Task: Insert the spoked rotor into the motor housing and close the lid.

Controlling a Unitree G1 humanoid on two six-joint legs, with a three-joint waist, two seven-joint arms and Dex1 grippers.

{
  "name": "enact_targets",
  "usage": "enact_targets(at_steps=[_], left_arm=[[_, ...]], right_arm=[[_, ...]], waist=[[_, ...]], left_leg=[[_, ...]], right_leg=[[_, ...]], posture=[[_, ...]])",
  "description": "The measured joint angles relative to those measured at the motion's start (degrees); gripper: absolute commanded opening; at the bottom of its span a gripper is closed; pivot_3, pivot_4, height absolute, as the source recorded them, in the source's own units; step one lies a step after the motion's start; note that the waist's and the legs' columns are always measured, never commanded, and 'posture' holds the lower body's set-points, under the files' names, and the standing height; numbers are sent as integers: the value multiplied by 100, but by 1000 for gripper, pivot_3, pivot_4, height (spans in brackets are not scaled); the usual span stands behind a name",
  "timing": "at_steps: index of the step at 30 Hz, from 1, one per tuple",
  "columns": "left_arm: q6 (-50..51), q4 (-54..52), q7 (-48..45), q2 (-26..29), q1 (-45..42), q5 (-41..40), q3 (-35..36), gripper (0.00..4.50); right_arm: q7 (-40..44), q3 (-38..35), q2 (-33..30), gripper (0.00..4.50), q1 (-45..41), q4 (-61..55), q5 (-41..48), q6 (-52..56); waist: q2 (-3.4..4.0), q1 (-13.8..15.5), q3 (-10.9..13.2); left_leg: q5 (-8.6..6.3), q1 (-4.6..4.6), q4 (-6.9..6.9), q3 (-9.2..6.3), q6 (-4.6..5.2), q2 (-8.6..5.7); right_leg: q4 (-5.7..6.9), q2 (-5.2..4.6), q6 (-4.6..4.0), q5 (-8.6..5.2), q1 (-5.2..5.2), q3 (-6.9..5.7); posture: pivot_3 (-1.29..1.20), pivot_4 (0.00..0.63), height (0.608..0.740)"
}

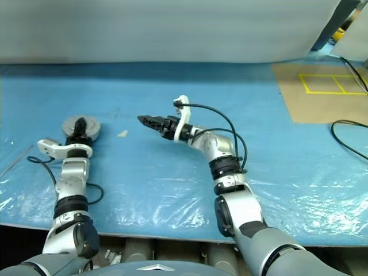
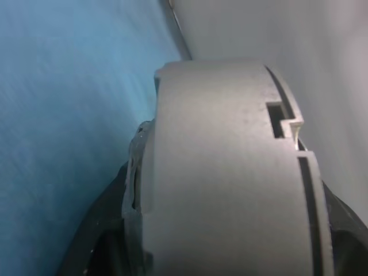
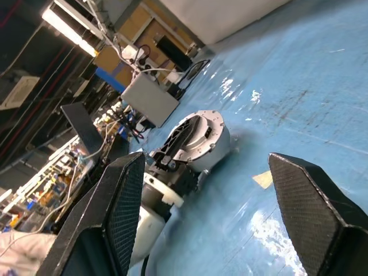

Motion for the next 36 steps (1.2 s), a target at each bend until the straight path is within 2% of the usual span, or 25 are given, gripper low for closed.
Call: enact_targets(at_steps=[6, 7, 11, 17, 21, 25, 27, 32, 36], left_arm=[[-361, 783, -79, 285, -341, 66, 382, 2818], [-401, 880, -84, 325, -391, 64, 429, 3358], [-650, 961, -97, 342, -546, 23, 667, 4477], [-1218, 639, 130, 197, -310, 29, 899, 4477], [-2033, 21, 503, 35, 231, 582, 859, 4477], [-2246, -692, 477, 103, 1080, 1678, 157, 4477], [-2147, -1287, 47, 184, 1498, 2203, -552, 4477], [-1688, -2506, -1345, 483, 2074, 2761, -2118, 4477], [-1480, -2703, -2105, 798, 2099, 3055, -2810, 4477]], right_arm=[[-12, 195, -178, 3593, 225, -571, -5, 97], [-12, 223, -213, 3631, 271, -641, -12, 109], [-2, 423, -394, 3631, 360, -886, -127, 114], [107, 761, -832, 3631, 554, -1142, -539, -134], [151, 995, -1091, 3631, 704, -1238, -928, -672], [167, 1159, -1328, 3631, 1022, -1280, -1348, -1399], [148, 1271, -1383, 3631, 1233, -1292, -1601, -1842], [-37, 1358, -1373, 3631, 1649, -1321, -1952, -2701], [-198, 1288, -1400, 3631, 1695, -1315, -2086, -3163]], waist=[[-4, 13, -1], [-4, 6, -1], [-4, -24, -1], [-4, -81, -1], [-4, -115, -1], [-19, -83, 7], [-23, -14, 9], [-23, -27, 9], [-19, -81, 11]], left_leg=[[-5, 10, 4, -3, -8, -1], [-5, 12, 4, -3, -8, -2], [-5, 23, 4, -3, -9, -2], [-7, 78, -12, 3, -12, -3], [-7, 84, -19, 4, -11, -3], [-6, 81, -19, -1, -10, -4], [-6, 84, -13, 0, -8, -4], [1, 94, -11, 17, 6, -19], [2, 105, -15, 19, 8, -13]], right_leg=[[4, -2, 5, 4, 8, 1], [5, -2, 5, 4, 8, 2], [10, -2, 5, 4, 19, 4], [-12, -5, 6, 3, 74, 8], [-15, -4, 5, 3, 78, 8], [-15, -10, 6, 2, 78, 3], [-14, -14, 5, 1, 84, 3], [-14, -34, -20, -14, 83, 13], [-9, -23, -23, -15, 81, 17]], posture=[[0, 150, 740], [0, 150, 740], [0, 150, 740], [0, 150, 740], [0, 150, 740], [0, 150, 740], [0, 150, 740], [0, 150, 740], [0, 150, 740]])
